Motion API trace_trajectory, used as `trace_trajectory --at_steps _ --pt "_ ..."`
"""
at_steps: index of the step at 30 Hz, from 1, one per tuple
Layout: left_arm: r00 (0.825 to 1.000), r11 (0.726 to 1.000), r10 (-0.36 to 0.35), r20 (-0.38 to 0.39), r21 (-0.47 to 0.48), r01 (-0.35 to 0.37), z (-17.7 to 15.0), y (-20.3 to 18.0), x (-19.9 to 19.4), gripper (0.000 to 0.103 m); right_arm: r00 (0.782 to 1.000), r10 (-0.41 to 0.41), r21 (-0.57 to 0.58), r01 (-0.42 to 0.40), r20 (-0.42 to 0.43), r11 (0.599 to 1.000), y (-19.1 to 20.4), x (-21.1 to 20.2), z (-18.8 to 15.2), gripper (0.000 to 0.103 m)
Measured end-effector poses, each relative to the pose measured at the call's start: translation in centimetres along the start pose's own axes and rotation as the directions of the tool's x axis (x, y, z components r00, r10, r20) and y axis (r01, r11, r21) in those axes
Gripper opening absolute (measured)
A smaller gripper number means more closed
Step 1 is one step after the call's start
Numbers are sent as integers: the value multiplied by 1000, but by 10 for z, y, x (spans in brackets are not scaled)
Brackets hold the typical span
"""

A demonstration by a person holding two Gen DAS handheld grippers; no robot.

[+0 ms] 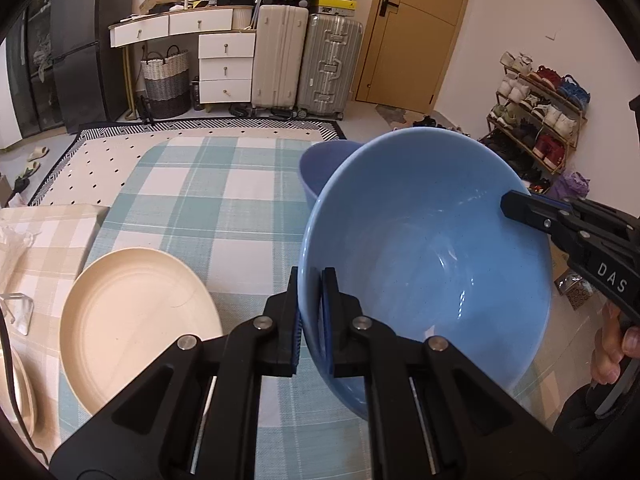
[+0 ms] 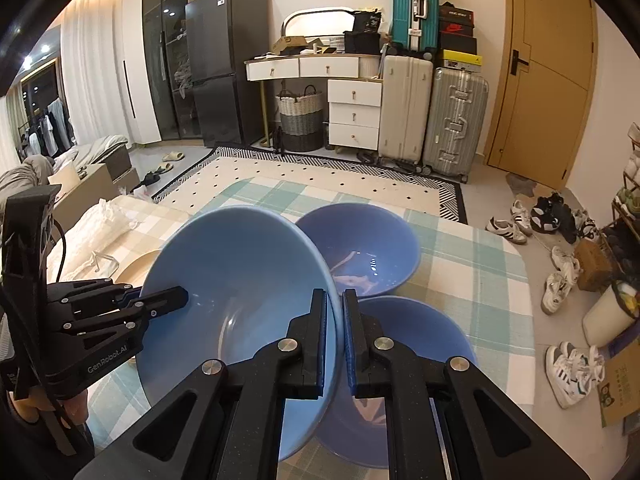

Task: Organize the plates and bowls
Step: 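Lift and carry the blue bowl with both tools over another blue bowl, then lower the blue bowl into the other bowl and open both tools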

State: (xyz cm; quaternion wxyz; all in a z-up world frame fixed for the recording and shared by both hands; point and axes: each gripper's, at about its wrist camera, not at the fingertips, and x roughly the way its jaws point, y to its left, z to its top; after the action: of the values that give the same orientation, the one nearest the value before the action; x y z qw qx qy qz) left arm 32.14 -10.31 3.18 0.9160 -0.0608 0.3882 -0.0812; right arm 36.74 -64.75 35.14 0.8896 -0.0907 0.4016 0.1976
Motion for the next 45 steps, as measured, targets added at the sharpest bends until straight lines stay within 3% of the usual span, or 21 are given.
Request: trace_trajectory --at_steps 12,21,33,45 --pt "996 996 -84 0 -11 84 5 -32 21 9 995 -102 4 102 25 995 -18 -28 -2 8" --pt "991 991 -129 16 -21 129 11 -41 38 9 991 -136 21 136 1 990 -38 -15 -10 8" --pt "979 982 -189 -75 -44 186 5 -50 86 9 987 -151 56 154 -47 986 -64 18 -19 9" --pt "977 987 -159 -142 -38 155 -6 -52 122 8 973 -205 65 212 -102 975 -84 44 -46 10"
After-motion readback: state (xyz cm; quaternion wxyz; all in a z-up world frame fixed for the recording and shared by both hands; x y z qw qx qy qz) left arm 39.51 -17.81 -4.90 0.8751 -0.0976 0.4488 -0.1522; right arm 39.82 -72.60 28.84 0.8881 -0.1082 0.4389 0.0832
